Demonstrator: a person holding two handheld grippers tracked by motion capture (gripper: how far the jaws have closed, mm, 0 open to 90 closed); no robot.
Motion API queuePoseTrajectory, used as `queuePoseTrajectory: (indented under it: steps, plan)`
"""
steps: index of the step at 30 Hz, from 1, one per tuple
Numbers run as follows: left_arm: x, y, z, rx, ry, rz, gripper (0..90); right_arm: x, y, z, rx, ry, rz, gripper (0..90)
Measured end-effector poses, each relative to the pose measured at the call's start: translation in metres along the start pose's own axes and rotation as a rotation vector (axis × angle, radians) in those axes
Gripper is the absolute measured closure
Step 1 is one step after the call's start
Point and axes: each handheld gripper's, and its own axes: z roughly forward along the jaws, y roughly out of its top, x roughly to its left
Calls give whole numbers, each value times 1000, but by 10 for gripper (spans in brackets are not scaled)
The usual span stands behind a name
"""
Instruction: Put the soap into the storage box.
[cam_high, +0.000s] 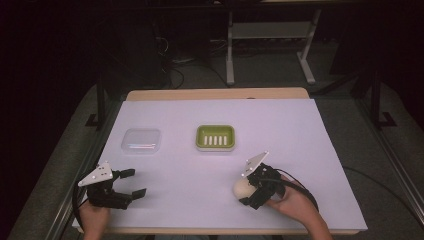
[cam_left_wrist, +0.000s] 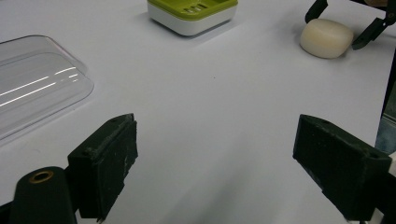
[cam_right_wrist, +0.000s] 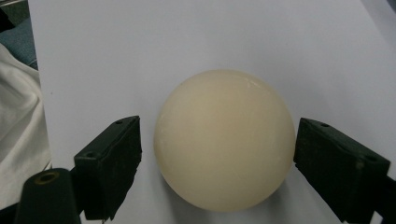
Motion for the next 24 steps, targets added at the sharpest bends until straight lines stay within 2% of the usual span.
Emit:
queuePoseTrajectory:
  steps: [24]
  plan:
    - [0,1,1,6,-5,2,132,1,1,14,50,-27,-17,175]
